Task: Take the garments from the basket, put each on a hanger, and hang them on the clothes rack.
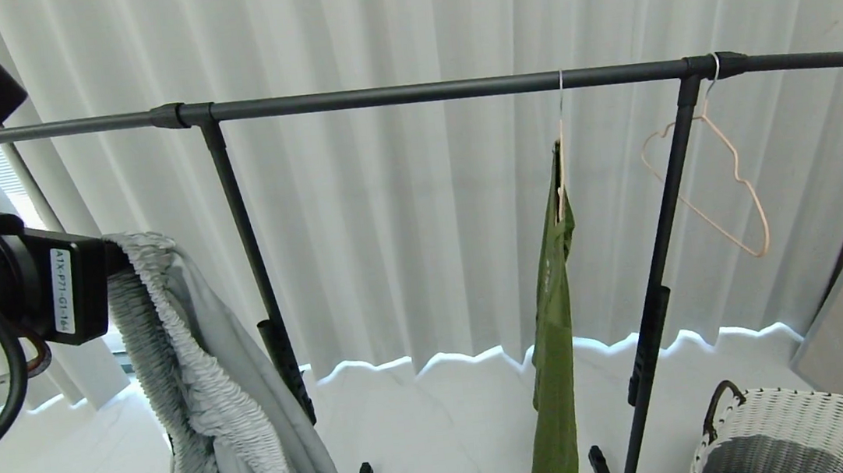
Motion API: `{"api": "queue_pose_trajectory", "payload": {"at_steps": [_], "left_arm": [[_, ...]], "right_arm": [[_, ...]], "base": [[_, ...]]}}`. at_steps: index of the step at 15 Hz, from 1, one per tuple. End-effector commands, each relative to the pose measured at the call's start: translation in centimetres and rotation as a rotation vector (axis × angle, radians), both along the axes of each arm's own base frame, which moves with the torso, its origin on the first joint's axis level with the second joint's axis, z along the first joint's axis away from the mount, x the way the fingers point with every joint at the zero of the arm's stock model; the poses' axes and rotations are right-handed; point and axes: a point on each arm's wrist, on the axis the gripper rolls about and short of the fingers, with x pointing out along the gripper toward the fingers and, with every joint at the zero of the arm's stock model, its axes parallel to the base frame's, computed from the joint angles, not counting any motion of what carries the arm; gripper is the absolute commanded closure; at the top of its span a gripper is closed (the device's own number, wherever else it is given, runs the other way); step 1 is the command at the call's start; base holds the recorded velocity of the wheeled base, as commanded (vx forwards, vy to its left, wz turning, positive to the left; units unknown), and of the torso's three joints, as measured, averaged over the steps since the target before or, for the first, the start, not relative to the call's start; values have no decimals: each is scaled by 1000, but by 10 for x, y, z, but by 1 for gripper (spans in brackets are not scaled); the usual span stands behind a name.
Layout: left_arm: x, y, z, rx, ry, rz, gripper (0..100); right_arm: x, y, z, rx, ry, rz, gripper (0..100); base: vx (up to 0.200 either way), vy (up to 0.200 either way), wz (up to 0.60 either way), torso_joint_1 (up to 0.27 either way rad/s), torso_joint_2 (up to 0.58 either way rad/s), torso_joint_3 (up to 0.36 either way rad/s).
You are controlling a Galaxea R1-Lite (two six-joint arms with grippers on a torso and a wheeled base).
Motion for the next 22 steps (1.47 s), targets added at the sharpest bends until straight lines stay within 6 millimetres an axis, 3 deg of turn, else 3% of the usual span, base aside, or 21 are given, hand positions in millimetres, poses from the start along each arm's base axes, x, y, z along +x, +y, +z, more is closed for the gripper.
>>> {"api": "queue_pose_trajectory", "payload": {"at_steps": [1, 7, 12, 22], "left_arm": [[0, 0, 0, 2, 0, 0, 100], [1, -1, 1, 10, -10, -7, 100], [2, -2, 0, 25, -16, -17, 100], [-2, -3, -7, 37, 4, -33, 100]], "right_arm": [[0, 0, -1, 1, 3, -2, 0], [3, 0, -10, 11, 19, -9, 0], [10, -1, -22, 40, 7, 25, 0], [33, -7, -37, 93, 86, -24, 0]], "base": [[0, 0, 0, 188, -491, -295], [0, 0, 0, 209, -504, -295], [0, 0, 0, 45, -104, -66], [200, 0, 0, 6, -2, 1]]}}
